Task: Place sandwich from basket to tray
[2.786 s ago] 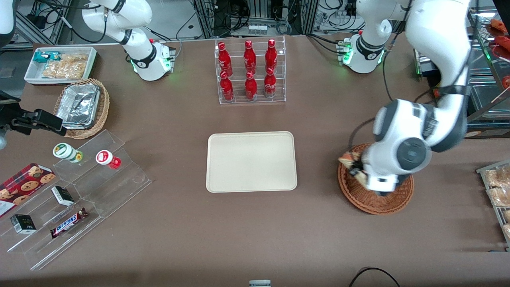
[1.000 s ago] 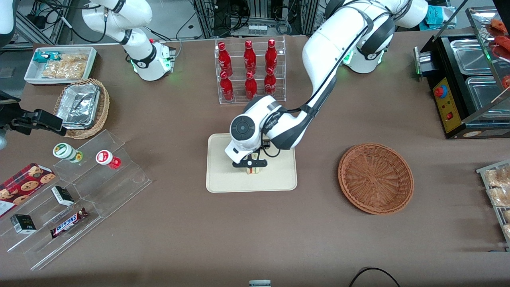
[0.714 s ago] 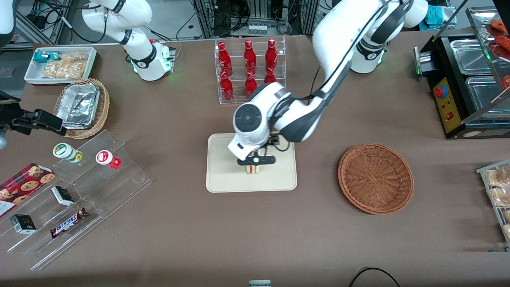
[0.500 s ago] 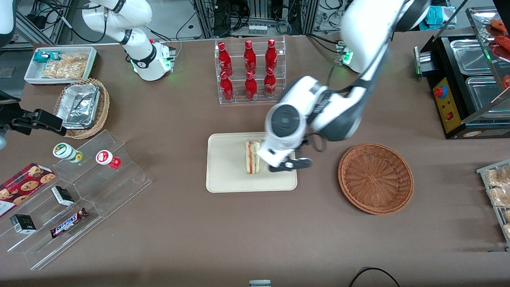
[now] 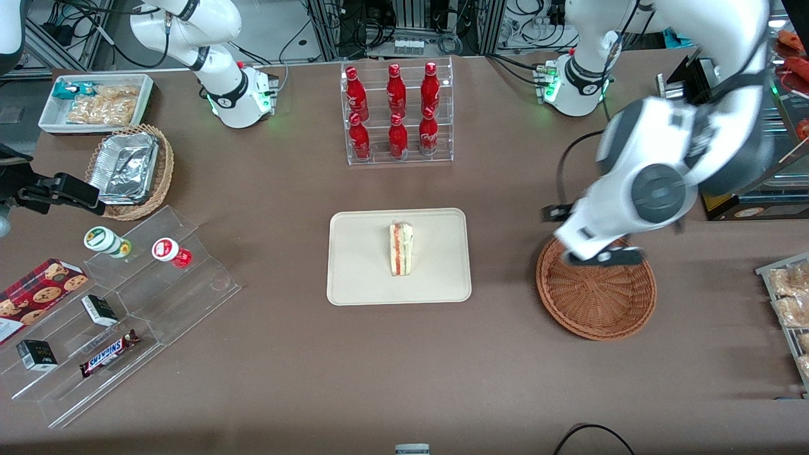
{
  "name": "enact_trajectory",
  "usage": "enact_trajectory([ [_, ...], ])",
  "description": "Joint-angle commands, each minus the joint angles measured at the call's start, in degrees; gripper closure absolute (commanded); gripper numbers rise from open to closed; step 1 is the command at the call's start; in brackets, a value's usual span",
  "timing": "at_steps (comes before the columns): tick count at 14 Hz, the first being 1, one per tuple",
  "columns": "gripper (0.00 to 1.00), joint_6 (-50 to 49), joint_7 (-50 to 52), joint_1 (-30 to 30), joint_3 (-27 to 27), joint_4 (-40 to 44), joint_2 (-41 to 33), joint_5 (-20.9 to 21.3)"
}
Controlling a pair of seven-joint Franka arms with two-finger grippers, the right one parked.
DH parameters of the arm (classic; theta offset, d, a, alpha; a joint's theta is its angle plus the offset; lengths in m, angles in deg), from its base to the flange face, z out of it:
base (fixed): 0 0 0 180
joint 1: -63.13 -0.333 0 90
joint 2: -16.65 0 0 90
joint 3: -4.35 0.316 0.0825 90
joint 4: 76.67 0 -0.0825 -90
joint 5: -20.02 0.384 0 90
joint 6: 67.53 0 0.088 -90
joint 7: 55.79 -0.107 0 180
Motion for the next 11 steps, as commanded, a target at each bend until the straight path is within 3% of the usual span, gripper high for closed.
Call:
enact_trajectory([
  [1, 0.00, -3.2, -2.4, -3.2, -0.6, -3.3, -8.0, 0.2],
  [6, 0.00, -5.6, -2.6, -7.4, -0.5, -1.2, -12.6, 0.7],
  [11, 0.00, -6.3, -2.3, -7.3, 1.5, 2.4, -13.3, 0.7],
])
